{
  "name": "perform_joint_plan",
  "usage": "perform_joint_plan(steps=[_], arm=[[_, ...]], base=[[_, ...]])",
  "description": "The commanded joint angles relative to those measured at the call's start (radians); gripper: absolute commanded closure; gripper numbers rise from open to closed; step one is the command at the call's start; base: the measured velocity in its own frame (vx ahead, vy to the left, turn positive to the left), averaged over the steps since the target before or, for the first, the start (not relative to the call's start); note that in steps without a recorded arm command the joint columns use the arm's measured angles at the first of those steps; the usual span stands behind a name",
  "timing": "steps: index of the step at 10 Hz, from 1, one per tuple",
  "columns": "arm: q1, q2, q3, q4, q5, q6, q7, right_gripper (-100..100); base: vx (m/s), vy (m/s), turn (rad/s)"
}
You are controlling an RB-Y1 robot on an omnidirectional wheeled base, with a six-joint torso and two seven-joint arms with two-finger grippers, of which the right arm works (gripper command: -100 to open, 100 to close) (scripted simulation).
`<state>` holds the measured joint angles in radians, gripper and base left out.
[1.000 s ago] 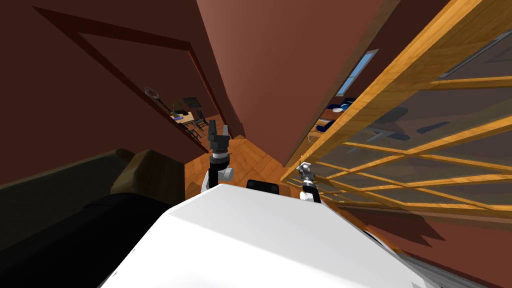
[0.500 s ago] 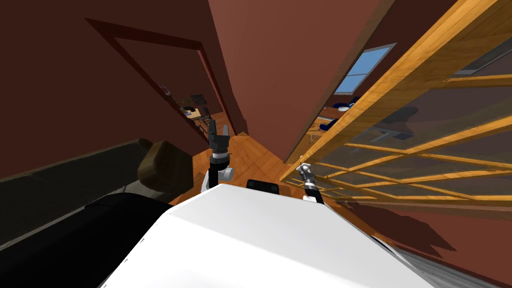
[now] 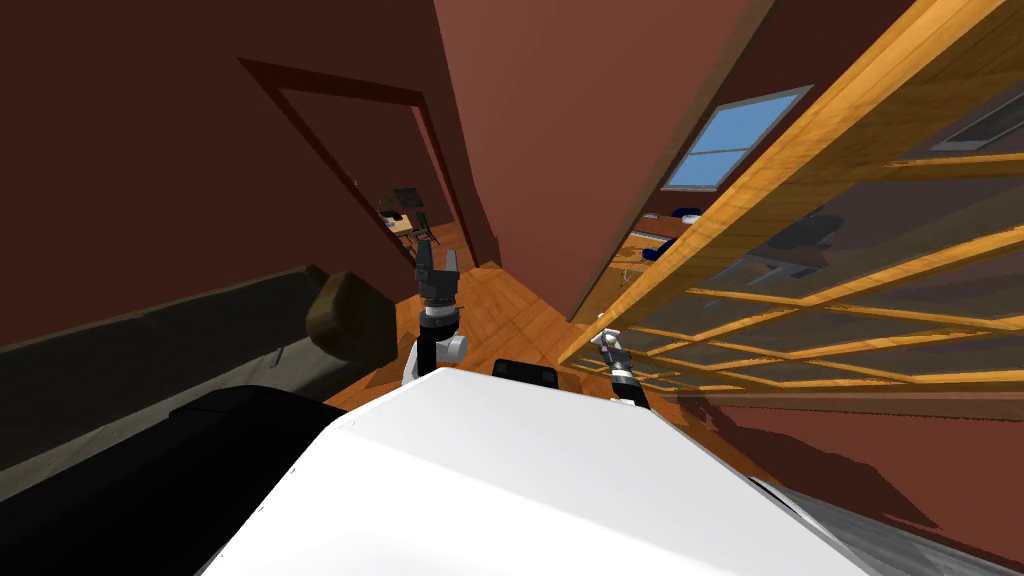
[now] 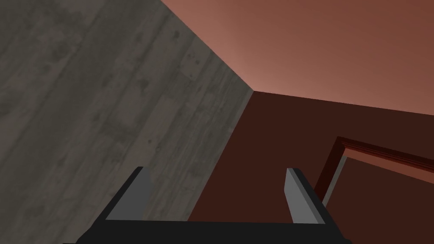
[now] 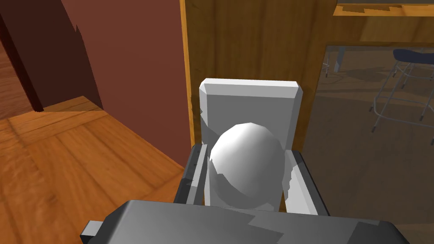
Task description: Pull the door open
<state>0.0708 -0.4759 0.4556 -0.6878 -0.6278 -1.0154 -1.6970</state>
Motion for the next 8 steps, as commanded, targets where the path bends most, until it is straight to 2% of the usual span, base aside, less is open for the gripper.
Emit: perform_joint_plan(steps=[1,7,8], arm=[[0.012,-0.014,0.017,-0.005,0.007,-0.019,-0.016,100],[0.04,-0.062,0.074,0.0,0.03,-0.088,-0.075,100],[0.038,-0.057,0.07,-0.002,0.028,-0.075,-0.068,100]], base=[[-0.212,-0.065,0.123],[-0.206,-0.046,0.105],[-0.088,-0.012,0.019]])
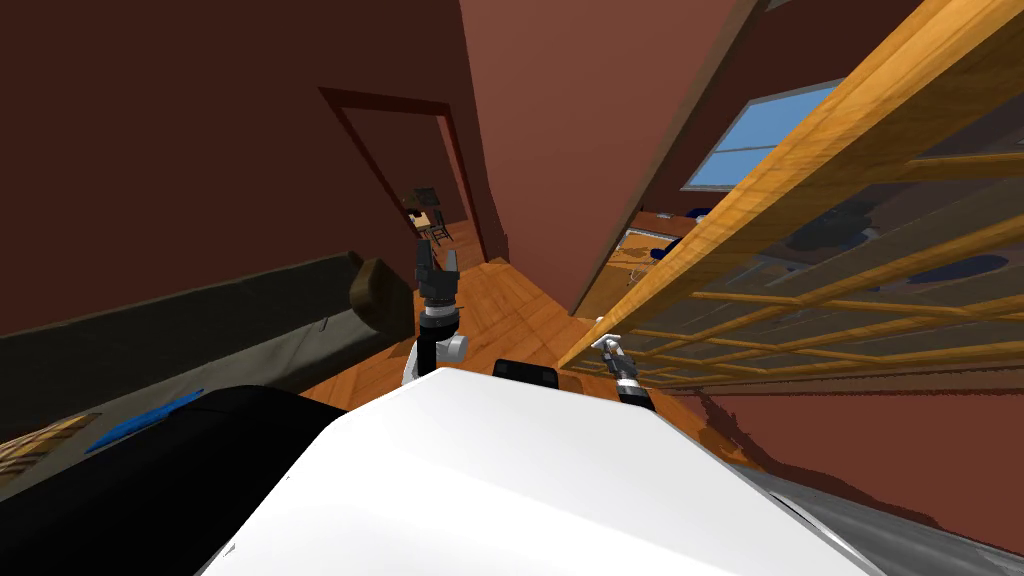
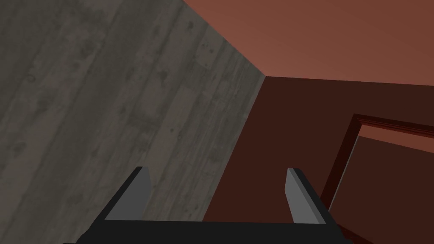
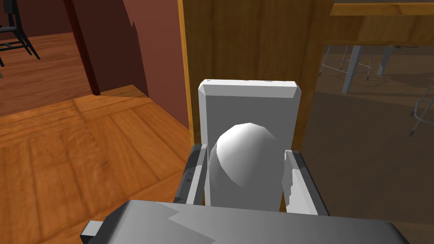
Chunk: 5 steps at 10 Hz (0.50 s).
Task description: Pull the door open
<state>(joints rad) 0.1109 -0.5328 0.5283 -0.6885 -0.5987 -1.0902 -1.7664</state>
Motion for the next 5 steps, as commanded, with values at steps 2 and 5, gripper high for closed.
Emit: perform_joint_plan(steps=[2,5], arm=[[0.009,-0.011,0.015,0.01,0.007,-0.03,-0.016,100],[0.022,-0.027,0.037,0.026,0.018,-0.074,-0.039,100]], base=[[-0.164,-0.055,0.145],[-0.205,-0.079,0.143]])
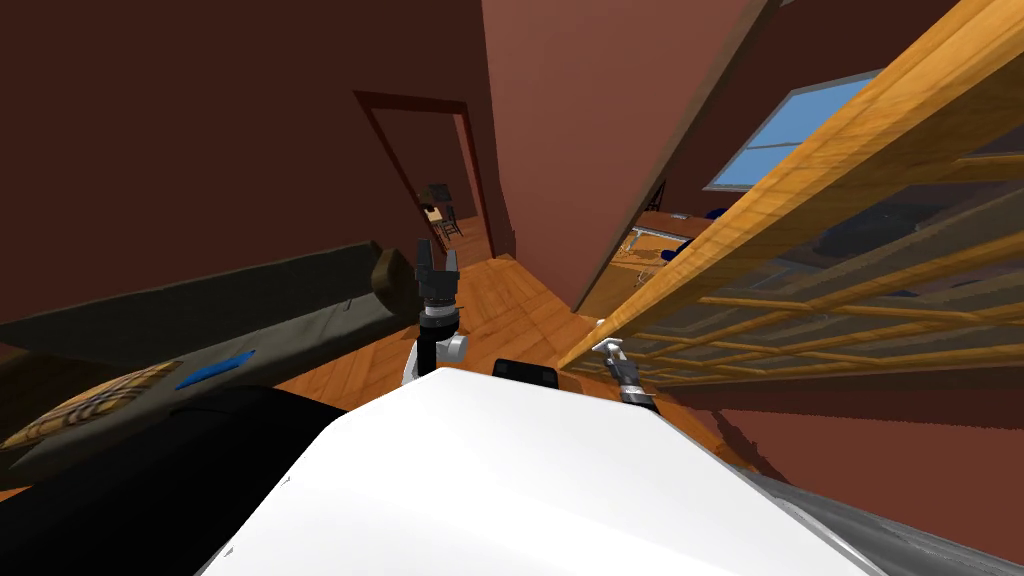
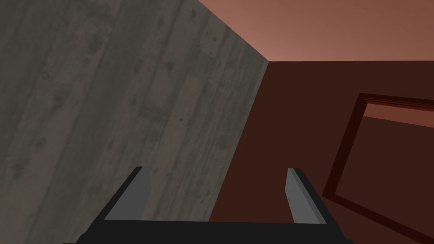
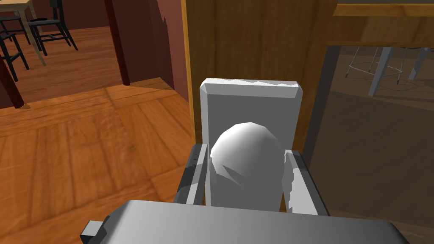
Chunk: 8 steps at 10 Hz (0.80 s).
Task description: Pull the door open
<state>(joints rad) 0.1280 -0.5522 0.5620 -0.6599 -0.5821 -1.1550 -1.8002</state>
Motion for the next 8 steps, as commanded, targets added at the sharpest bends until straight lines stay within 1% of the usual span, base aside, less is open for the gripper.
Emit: perform_joint_plan(steps=[1,4,5,6,8], arm=[[0.01,-0.012,0.011,0.002,0.004,-0.023,-0.013,100],[0.021,-0.026,0.029,0.015,0.013,-0.06,-0.033,100],[0.02,-0.023,0.026,0.011,0.012,-0.048,-0.027,100],[0.023,-0.024,0.033,0.022,0.016,-0.061,-0.035,100],[0.023,-0.026,0.037,0.031,0.018,-0.073,-0.041,100]], base=[[-0.203,-0.073,0.136],[-0.207,-0.048,0.114],[-0.088,-0.027,0.023],[-0.151,-0.03,0.151],[-0.175,-0.074,0.131]])
